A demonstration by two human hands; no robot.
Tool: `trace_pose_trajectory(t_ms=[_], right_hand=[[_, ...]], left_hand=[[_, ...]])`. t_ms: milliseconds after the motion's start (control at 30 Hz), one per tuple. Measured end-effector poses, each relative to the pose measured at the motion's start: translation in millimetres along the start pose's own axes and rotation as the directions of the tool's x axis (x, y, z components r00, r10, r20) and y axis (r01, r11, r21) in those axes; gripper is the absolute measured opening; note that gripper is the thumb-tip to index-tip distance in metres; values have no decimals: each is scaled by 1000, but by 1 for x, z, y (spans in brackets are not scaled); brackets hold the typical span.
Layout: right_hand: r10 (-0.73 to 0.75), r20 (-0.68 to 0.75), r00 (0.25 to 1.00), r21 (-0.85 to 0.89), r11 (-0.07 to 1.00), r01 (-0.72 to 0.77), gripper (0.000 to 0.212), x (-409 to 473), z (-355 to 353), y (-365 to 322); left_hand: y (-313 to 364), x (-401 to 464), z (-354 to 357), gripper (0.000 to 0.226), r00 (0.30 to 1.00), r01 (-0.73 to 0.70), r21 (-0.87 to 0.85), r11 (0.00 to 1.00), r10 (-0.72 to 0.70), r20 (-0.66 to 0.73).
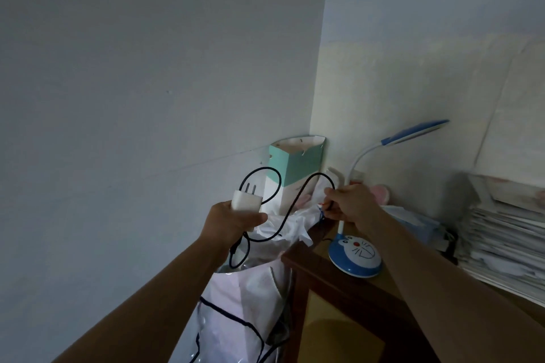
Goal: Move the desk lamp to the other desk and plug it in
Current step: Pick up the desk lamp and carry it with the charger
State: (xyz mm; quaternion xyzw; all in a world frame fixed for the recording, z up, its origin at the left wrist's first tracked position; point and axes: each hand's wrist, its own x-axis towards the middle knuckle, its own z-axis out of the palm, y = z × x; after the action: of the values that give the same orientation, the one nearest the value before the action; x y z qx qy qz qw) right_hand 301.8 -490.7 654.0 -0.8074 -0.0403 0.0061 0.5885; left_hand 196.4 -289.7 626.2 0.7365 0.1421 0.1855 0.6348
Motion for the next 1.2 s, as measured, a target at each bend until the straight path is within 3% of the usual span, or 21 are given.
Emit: trace_pose_trajectory(t_ms=[300,667,867,1000,1100,1200], right_hand=[[6,-5,1000,72,997,-6,23,13,-2,-2],[1,166,986,269,962,-47,30,58,-13,-15],[-15,201,980,332,942,-53,26,94,-21,-16],[-15,243,970,404,911,-87,22,114,-29,-11],[-49,252,967,414,908,-62,19,124,-35,-4],[-35,252,967,426,901,-78,20,133,-37,4]], left_hand=[[-13,24,54,35,997,24,-108,994,-17,70],[-3,66,113,16,980,54,-153,987,-23,198],[1,89,149,17,985,17,-173,985,14,173],[4,104,170,35,994,37,-245,969,-10,109],[4,112,183,28,996,49,-316,947,-25,81],[4,116,193,35,998,54,-258,965,-45,40]])
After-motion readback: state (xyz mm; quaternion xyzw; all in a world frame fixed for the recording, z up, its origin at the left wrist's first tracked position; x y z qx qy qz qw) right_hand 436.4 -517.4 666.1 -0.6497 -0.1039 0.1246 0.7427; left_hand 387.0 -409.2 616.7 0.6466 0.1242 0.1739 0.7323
